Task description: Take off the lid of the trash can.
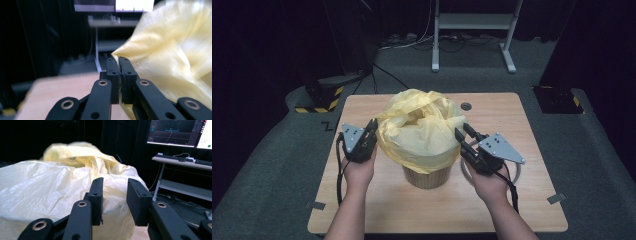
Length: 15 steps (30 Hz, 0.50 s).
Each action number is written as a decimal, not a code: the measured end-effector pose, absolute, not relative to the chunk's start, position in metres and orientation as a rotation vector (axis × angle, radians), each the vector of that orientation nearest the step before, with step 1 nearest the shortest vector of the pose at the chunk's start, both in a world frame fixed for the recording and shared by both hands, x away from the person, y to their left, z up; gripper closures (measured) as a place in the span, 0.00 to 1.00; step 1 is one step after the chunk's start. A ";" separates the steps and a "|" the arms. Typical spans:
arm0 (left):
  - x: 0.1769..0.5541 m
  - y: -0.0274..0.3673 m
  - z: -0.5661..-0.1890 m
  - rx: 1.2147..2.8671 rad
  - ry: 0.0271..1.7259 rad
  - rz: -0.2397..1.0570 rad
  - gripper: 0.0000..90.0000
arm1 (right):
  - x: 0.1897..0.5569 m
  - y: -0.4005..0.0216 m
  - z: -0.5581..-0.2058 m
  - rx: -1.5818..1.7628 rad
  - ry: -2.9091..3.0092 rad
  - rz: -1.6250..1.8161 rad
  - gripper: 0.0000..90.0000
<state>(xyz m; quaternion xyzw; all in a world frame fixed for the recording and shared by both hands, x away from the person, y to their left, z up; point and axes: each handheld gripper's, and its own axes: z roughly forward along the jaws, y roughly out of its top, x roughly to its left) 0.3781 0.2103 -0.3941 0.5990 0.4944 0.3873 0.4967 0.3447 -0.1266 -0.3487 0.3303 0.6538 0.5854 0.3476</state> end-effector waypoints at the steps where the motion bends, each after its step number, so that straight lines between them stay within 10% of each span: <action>1: 0.385 0.208 -0.408 1.482 1.209 0.901 0.97 | 0.345 -0.127 -0.349 0.857 1.694 1.521 0.74; 15: 0.367 0.185 -0.442 1.523 1.091 0.782 0.98 | 0.341 -0.156 -0.374 0.951 1.663 1.448 0.73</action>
